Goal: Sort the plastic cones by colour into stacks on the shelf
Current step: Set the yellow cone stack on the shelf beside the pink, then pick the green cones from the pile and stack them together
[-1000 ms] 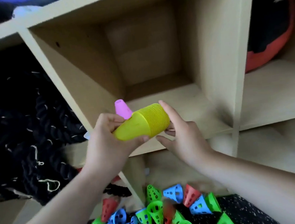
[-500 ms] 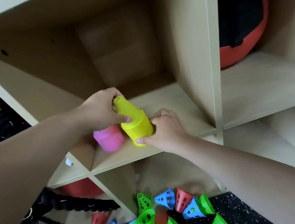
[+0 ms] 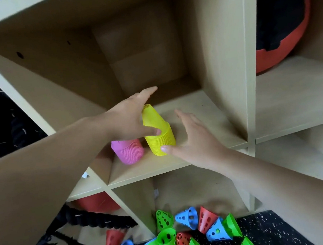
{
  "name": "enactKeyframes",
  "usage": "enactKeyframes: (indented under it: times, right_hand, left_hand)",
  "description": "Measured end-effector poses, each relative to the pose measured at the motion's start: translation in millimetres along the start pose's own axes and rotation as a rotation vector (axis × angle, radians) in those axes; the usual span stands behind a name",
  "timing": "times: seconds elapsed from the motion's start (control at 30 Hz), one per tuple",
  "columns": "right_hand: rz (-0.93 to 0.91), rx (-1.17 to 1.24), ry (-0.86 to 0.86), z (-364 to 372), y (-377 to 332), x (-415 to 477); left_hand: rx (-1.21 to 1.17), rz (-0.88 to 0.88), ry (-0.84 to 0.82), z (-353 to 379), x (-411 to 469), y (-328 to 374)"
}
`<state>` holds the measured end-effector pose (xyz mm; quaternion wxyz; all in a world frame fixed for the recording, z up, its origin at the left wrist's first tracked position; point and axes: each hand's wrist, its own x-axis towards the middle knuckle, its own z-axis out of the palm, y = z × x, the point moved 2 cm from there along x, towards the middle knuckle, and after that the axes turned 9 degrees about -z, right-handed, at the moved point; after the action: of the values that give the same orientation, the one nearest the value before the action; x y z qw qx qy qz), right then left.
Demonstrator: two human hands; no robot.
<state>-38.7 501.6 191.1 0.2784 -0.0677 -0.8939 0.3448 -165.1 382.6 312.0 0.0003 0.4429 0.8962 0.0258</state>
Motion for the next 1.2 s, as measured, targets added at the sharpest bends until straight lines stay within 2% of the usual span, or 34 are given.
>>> enactKeyframes:
  times: [0.1,0.3,0.4,0.53,0.83,1.07,1.2]
  right_hand:
    - [-0.112,0.087,0.059,-14,-2,-22]
    - [-0.235,0.09,0.105,-28,-17,-70]
    - [-0.301,0.12,0.101,-32,-23,-97]
    - [-0.322,0.117,0.026,-21,-26,-130]
    - [-0.254,0.114,-0.189,35,-12,-204]
    - [-0.17,-0.019,-0.389,89,26,-240]
    - [-0.112,-0.156,-0.534,116,59,-250]
  left_hand:
    - [-0.161,0.043,0.124,6,-28,2]
    - [-0.401,0.197,0.403,40,-108,12]
    - [-0.477,0.227,0.44,68,-148,17]
    - [-0.482,0.156,0.413,115,-193,17]
    - [-0.676,-0.137,0.317,221,-263,0]
    - [-0.661,-0.6,0.136,308,-293,-17]
    - [-0.628,-0.746,0.001,338,-287,-25]
